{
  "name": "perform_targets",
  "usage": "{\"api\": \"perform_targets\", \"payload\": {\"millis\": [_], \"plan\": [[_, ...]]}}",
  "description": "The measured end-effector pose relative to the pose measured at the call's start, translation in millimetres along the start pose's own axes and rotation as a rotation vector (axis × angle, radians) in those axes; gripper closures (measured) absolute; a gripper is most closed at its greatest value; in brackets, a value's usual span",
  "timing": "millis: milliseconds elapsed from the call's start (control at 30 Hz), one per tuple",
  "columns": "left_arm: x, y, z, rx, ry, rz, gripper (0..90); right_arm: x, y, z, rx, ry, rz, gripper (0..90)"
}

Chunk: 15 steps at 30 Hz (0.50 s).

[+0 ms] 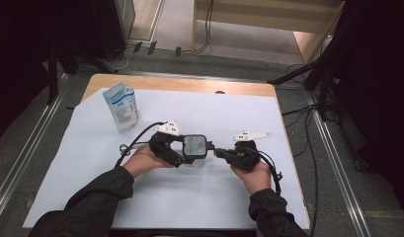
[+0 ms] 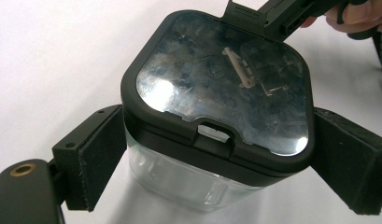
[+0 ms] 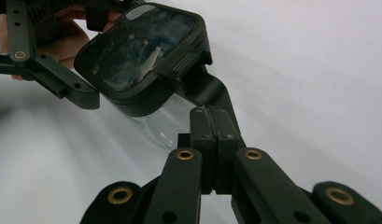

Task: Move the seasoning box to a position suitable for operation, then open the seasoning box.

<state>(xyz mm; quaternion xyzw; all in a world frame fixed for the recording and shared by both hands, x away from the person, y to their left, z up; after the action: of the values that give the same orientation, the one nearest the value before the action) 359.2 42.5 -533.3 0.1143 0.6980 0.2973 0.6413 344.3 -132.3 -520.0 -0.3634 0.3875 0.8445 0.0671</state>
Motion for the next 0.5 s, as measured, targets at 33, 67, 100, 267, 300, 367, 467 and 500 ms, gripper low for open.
{"api": "perform_targets", "payload": {"millis": [33, 67, 100, 267, 300, 367, 467, 500], "plan": [[-0.1, 0.0, -0.1, 0.000, 0.000, 0.000, 9.9, 0.0, 0.0, 0.1, -0.001, 0.000, 0.000, 90.0], [0.2, 0.5, -0.1, 0.000, -0.004, 0.007, 10.1, 0.0, 0.0, 0.2, -0.002, -0.001, 0.000, 90.0], [0.3, 0.6, 0.0, 0.000, -0.004, 0.007, 10.3, 0.1, 0.0, 0.4, -0.002, -0.001, 0.000, 90.0], [-0.1, 0.6, 0.0, -0.001, 0.000, 0.003, 10.5, -0.2, -0.2, 0.2, -0.005, -0.007, -0.001, 90.0], [-0.1, 0.6, 0.0, -0.004, 0.000, 0.004, 10.5, -0.2, -0.3, 0.2, -0.005, -0.007, -0.001, 90.0], [-0.6, 0.9, 0.0, -0.006, -0.002, 0.007, 10.5, -0.1, -0.2, 0.1, -0.004, -0.006, -0.001, 90.0], [-2.5, 2.9, 0.2, -0.008, -0.005, 0.003, 10.8, -0.1, -0.1, 0.1, -0.004, -0.006, 0.001, 90.0], [-3.3, 3.8, -0.2, -0.008, -0.003, 0.003, 11.3, -0.1, -0.1, -0.1, -0.004, -0.005, 0.001, 90.0]]}}
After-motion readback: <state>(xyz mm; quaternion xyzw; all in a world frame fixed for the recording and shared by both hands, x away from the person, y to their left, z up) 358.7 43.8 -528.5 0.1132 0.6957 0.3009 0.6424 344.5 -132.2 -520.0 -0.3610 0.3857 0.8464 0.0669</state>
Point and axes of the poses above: each handheld gripper's, and its own axes: y roughly backward along the jaws, x roughly out of its underside, z roughly to its left, the point moved 7 cm from there along -y, roughly forward along the jaws, and after that the axes turned 14 degrees about -y, right-handed, at the moved point
